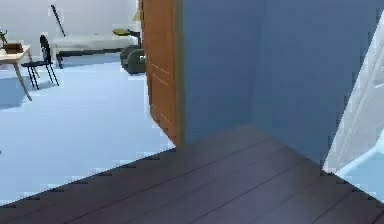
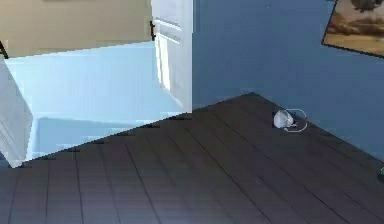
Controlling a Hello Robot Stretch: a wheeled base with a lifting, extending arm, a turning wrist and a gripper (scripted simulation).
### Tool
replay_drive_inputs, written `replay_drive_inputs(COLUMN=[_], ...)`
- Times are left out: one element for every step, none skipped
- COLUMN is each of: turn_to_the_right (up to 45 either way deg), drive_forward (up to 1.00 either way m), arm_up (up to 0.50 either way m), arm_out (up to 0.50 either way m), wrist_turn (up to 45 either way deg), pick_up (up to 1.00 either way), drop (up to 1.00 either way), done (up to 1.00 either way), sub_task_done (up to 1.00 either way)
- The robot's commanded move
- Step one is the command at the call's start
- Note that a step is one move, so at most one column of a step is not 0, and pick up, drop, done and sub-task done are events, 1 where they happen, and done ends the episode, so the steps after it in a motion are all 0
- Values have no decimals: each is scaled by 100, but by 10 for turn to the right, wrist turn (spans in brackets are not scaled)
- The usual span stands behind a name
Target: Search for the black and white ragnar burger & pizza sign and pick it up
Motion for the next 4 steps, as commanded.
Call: replay_drive_inputs(turn_to_the_right=[450,180,0,0], drive_forward=[0,0,100,100], arm_up=[0,0,0,0], arm_out=[0,0,0,0], wrist_turn=[0,0,0,0], pick_up=[0,0,0,0], drop=[0,0,0,0], done=[0,0,0,0], sub_task_done=[0,0,0,0])
